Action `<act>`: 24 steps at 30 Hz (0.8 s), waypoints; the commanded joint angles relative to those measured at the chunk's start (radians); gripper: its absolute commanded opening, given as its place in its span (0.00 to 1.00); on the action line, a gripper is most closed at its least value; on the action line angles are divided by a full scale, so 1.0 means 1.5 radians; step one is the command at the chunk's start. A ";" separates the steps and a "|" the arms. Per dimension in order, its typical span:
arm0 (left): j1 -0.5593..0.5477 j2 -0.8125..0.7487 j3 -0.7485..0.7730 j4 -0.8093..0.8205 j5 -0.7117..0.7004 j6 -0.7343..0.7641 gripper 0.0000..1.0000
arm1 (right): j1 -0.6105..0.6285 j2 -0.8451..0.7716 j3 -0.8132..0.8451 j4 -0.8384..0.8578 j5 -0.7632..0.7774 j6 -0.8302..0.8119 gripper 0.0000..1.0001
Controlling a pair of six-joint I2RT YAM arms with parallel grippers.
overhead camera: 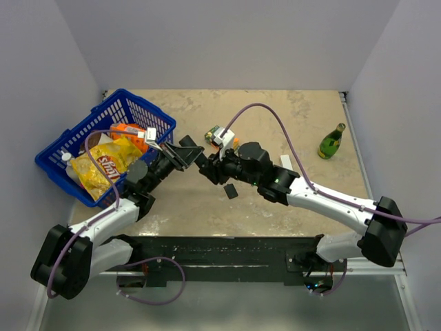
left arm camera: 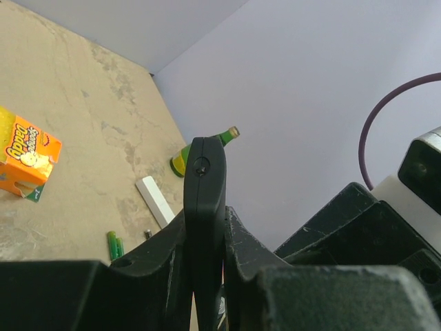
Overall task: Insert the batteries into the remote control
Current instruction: Load the battery into the remote control.
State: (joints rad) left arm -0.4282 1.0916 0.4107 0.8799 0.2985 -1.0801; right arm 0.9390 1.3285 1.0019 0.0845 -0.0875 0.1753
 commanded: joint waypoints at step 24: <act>-0.006 0.010 -0.014 0.114 0.034 0.026 0.00 | -0.009 -0.080 0.057 -0.139 0.101 0.029 0.75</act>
State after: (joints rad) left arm -0.4294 1.1027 0.3775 0.9585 0.2932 -1.0718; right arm 0.9424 1.2427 1.0401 -0.1135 -0.0082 0.2020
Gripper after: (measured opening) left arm 0.230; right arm 0.723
